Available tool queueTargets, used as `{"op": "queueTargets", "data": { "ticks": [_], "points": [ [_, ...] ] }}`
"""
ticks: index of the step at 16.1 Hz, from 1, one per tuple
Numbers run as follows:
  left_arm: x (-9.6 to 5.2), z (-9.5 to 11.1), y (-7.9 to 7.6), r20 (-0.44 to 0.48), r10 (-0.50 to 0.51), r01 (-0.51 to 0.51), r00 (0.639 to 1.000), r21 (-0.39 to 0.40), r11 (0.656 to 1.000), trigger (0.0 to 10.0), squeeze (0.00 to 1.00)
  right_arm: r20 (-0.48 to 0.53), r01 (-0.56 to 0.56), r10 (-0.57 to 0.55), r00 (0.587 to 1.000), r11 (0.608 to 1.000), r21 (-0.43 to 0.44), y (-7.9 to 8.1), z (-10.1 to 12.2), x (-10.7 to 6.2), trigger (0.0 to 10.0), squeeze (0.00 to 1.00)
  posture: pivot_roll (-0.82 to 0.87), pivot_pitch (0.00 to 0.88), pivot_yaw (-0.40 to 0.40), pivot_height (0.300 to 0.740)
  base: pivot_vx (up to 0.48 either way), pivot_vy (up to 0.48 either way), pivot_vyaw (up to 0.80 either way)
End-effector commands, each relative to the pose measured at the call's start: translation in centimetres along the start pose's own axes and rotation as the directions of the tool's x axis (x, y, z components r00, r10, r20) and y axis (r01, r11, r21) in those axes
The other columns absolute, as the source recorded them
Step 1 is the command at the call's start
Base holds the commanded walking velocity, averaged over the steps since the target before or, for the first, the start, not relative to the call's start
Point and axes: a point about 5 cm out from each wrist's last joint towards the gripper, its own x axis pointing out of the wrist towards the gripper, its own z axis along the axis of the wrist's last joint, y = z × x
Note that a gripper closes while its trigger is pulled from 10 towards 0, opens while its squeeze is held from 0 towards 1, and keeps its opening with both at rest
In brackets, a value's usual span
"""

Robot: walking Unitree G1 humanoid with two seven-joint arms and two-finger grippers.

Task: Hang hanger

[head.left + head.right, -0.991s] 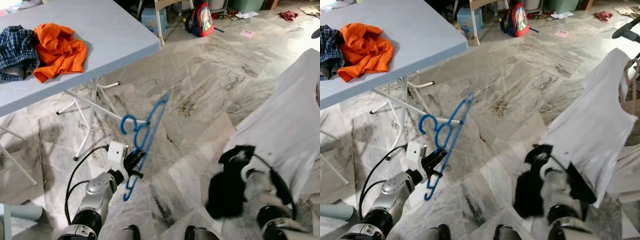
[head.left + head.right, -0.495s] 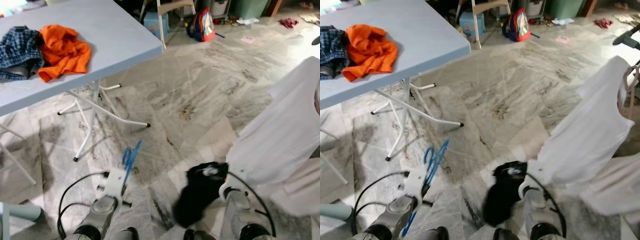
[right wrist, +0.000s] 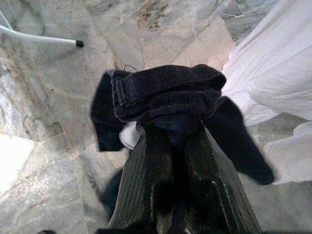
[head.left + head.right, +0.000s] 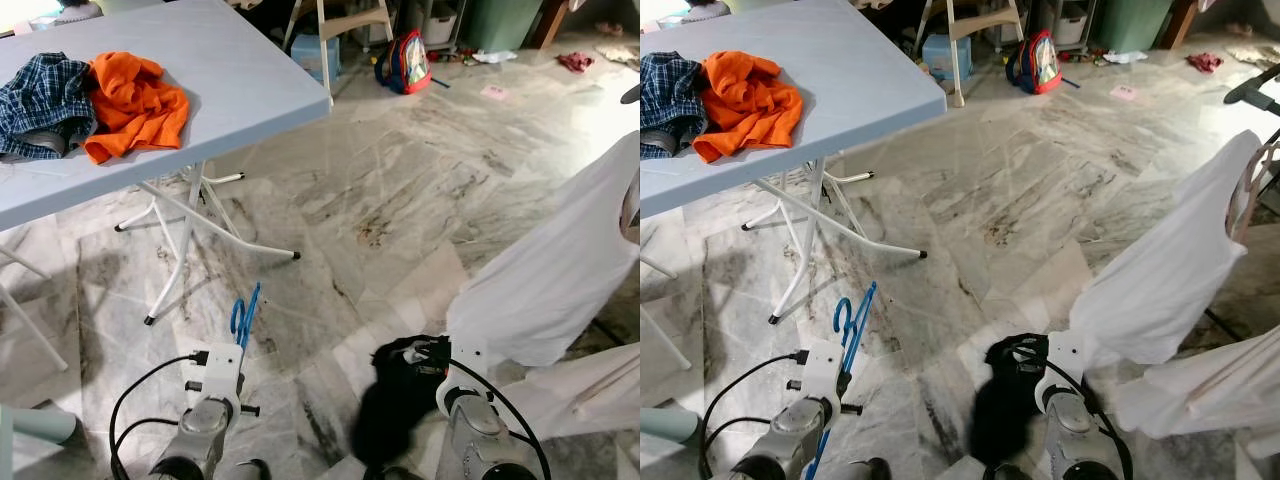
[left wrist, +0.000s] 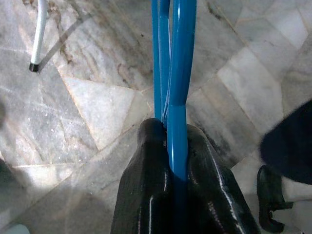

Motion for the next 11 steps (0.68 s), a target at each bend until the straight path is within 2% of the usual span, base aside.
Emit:
{"op": "queueTargets", "data": {
  "ticks": [1, 2, 3, 5, 6, 8, 10, 11],
  "points": [
    [-0.2, -0.9, 1.0, -0.026, 0.042, -0.043, 0.999, -0.019, 0.999, 10.0, 0.0, -0.007, -0.038, 0.037, 0.999, 0.999, -0.011, 1.1, 0.0, 0.1, 2.9, 0.0, 0.09, 0.127, -0.018, 0.74, 0.0, 0.0, 0.0],
    [-0.3, -1.1, 1.6, -0.033, 0.068, -0.069, 0.997, -0.009, 0.998, 10.0, 0.0, -0.017, -0.05, 0.05, 0.999, 0.999, -0.007, 1.7, 0.0, 0.2, 7.2, 0.0, 0.11, 0.114, -0.021, 0.74, 0.0, 0.0, 0.0],
    [-0.5, -1.3, 2.2, -0.03, 0.093, -0.094, 0.995, -0.01, 0.996, 10.0, 0.0, -0.011, -0.084, 0.084, 0.996, 0.996, -0.023, 2.5, 0.3, 0.3, 10.0, 0.0, 0.12, 0.122, -0.027, 0.74, 0.0, 0.0, 0.0],
    [-0.6, -1.6, 2.7, -0.035, 0.122, -0.122, 0.992, -0.01, 0.992, 10.0, 0.0, 0.004, -0.108, 0.108, 0.994, 0.993, -0.045, 3.0, 0.6, 0.4, 10.0, 0.0, 0.15, 0.135, -0.027, 0.74, 0.0, 0.0, 0.0],
    [-0.6, -1.5, 2.8, -0.033, 0.128, -0.128, 0.991, -0.018, 0.992, 10.0, 0.0, 0.007, -0.11, 0.11, 0.994, 0.992, -0.056, 3.0, 0.6, 0.3, 10.0, 0.0, 0.14, 0.125, -0.022, 0.74, 0.0, 0.0, 0.56],
    [-0.5, -1.2, 3.2, -0.03, 0.119, -0.12, 0.992, -0.019, 0.993, 10.0, 0.0, 0.008, -0.112, 0.112, 0.994, 0.992, -0.054, 3.2, 0.5, 0.3, 10.0, 0.0, 0.12, 0.116, -0.008, 0.74, 0.0, 0.0, 0.8],
    [-0.5, -0.9, 3.6, -0.036, 0.121, -0.123, 0.992, -0.033, 0.992, 10.0, 0.0, 0.028, -0.106, 0.106, 0.994, 0.994, -0.008, 3.4, 1.0, 0.4, 10.0, 0.0, 0.12, 0.112, -0.014, 0.74, 0.0, 0.0, 0.8],
    [-0.4, -0.7, 3.5, -0.024, 0.116, -0.117, 0.993, -0.003, 0.993, 10.0, 0.0, 0.035, -0.12, 0.12, 0.992, 0.993, -0.019, 3.7, 1.1, 0.4, 10.0, 0.0, 0.12, 0.112, -0.011, 0.74, 0.0, 0.0, 0.8]
  ]
}}
